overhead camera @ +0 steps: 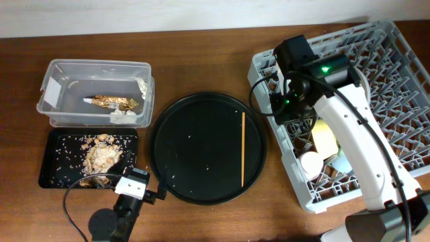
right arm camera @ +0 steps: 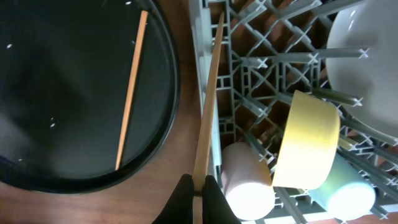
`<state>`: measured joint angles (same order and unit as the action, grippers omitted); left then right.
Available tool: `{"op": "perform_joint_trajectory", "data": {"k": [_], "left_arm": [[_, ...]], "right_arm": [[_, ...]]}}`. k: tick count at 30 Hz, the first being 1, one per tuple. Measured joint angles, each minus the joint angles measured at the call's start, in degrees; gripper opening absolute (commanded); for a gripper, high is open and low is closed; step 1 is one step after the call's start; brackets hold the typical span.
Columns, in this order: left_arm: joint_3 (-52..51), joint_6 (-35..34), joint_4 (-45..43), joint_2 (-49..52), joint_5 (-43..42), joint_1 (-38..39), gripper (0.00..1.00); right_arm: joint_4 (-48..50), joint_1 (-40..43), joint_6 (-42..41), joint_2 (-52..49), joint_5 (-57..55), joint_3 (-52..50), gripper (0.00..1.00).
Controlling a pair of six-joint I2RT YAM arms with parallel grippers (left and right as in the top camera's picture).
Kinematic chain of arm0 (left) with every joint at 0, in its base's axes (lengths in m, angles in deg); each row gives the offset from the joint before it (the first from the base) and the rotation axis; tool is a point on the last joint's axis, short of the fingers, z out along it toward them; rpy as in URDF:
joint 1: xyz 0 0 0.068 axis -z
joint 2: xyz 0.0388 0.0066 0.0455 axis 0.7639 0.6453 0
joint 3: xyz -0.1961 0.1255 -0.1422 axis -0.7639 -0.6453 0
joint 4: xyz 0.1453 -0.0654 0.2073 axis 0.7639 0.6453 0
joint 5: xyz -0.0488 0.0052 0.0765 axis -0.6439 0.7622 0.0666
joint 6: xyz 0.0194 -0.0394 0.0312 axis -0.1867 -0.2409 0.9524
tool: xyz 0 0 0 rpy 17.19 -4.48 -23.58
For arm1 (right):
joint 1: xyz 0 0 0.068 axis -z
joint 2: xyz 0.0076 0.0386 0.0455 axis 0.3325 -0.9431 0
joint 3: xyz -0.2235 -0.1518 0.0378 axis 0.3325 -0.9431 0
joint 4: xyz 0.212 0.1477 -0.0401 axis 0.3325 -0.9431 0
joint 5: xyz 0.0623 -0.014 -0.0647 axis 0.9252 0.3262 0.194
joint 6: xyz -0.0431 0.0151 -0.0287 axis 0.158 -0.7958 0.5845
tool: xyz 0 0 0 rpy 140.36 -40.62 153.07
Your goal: Sort waste into correct bins and load items into the dishwasher rack
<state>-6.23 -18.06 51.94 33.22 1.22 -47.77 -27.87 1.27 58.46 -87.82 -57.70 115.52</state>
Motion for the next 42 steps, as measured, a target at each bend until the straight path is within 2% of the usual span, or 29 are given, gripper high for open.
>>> {"op": "perform_joint_trajectory", "data": {"k": [6, 11, 12, 16, 17, 18, 20, 24, 27, 29, 31, 33, 36, 40, 42], "left_arm": [[0.0, 0.0, 0.0, 0.0, 0.0, 0.0, 0.99], [0.0, 0.0, 0.0, 0.0, 0.0, 0.0, 0.99], [0.0, 0.0, 0.0, 0.0, 0.0, 0.0, 0.99], [0.0, 0.0, 0.0, 0.0, 0.0, 0.0, 0.99], [0.0, 0.0, 0.0, 0.0, 0.0, 0.0, 0.99], [0.0, 0.0, 0.0, 0.0, 0.0, 0.0, 0.99], [0.0, 0.0, 0.0, 0.0, 0.0, 0.0, 0.99], [0.0, 0.0, 0.0, 0.0, 0.0, 0.0, 0.99], [0.0, 0.0, 0.0, 0.0, 0.0, 0.0, 0.99], [0.0, 0.0, 0.0, 0.0, 0.0, 0.0, 0.99], [0.0, 0.0, 0.0, 0.0, 0.0, 0.0, 0.99], [0.0, 0.0, 0.0, 0.0, 0.0, 0.0, 0.99], [0.0, 0.0, 0.0, 0.0, 0.0, 0.0, 0.99], [0.0, 0.0, 0.0, 0.0, 0.0, 0.0, 0.99], [0.0, 0.0, 0.0, 0.0, 0.0, 0.0, 0.99]], "right_arm": [[2.6, 5.0, 4.1, 0.0, -1.2, 0.0, 0.05], [-2.4, 8.8, 4.6, -0.2, -0.7, 0.0, 0.49], [-4.9, 9.0, 4.3, -0.2, -0.8, 0.1, 0.62], [-11.6, 9.0, 4.1, -0.3, -0.8, 0.1, 0.59], [-11.7, 9.0, 4.1, -0.3, -0.8, 0.1, 0.47], [-11.5, 9.0, 3.9, -0.3, -0.8, 0.1, 0.39], [-10.0, 9.0, 3.2, -0.3, -0.3, 0.1, 0.43], [-7.9, 9.0, 2.8, -0.3, 0.9, 0.1, 0.41], [-7.3, 7.7, 7.0, -0.3, 8.1, 0.1, 0.5], [-5.7, 4.1, 8.1, -0.3, 11.9, -0.2, 0.51], [-1.5, -0.2, 6.1, -0.3, 13.6, -1.9, 0.53], [7.1, -5.8, 1.7, -0.3, 14.9, -7.2, 0.54], [20.4, -11.8, -6.7, -0.9, 14.7, -20.0, 0.5], [35.8, -12.5, -16.6, -3.8, 12.2, -34.3, 0.45], [37.7, -12.5, -18.0, -4.5, 11.1, -35.4, 0.42]]}}
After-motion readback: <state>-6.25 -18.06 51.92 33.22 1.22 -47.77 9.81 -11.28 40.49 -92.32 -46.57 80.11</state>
